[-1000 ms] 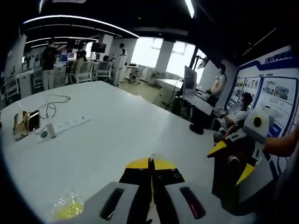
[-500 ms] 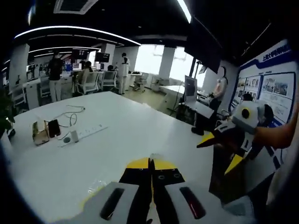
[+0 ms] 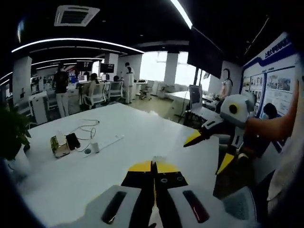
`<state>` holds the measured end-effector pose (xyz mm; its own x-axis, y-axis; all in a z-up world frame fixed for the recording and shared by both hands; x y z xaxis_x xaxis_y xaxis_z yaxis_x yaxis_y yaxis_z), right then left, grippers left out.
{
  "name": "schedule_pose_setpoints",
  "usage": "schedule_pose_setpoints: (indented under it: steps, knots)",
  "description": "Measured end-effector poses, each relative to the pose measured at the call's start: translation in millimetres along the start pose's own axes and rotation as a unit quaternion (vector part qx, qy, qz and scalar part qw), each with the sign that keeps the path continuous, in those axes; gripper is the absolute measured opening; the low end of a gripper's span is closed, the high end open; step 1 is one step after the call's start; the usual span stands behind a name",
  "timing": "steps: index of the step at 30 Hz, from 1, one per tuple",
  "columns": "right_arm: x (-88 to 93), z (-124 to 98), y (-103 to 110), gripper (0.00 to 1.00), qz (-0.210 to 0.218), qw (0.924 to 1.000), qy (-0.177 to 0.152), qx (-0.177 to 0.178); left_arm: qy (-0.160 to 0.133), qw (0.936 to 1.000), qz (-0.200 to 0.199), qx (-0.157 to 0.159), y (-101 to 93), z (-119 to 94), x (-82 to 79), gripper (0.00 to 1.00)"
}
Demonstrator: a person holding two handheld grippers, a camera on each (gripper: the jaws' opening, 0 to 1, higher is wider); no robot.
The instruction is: Compare the silicone blocks by pressing each to a similar depth, holding the contact briefly, and releasing to observe deformation and rebound differences across the visible hardness samples.
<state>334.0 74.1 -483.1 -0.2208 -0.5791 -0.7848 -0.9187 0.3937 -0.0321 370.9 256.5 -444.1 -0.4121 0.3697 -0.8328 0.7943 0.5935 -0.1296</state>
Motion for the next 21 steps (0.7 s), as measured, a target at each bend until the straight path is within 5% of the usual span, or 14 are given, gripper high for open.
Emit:
schedule_pose_setpoints:
  steps: [12, 21]
  knots:
    - [-25.8, 13.5, -15.6, 0.59, -0.082, 0.9948, 0.052, -0.031, 0.016, 0.998, 0.047, 0.041, -17.4, 1.2, -12.6, 0.0]
    - [-34.9, 31.3, -17.3, 0.58, -0.104, 0.9895, 0.071, -0.07, 0.022, 0.9956, 0.068, 0.06, -33.9, 13.2, -20.4, 0.0]
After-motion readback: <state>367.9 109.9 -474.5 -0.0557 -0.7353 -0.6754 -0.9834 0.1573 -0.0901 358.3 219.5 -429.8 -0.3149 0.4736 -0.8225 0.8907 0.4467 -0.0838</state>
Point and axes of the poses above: the point that each gripper's makers call its tool centre point, and the gripper's own axes: z roughly forward along the fingers, y roughly to its left, x roughly out of its underside, the point moved 7 cm from there along -z, roughly backward along the fingers, and after that the axes turned 13 degrees about y, right-handed, at the moved point
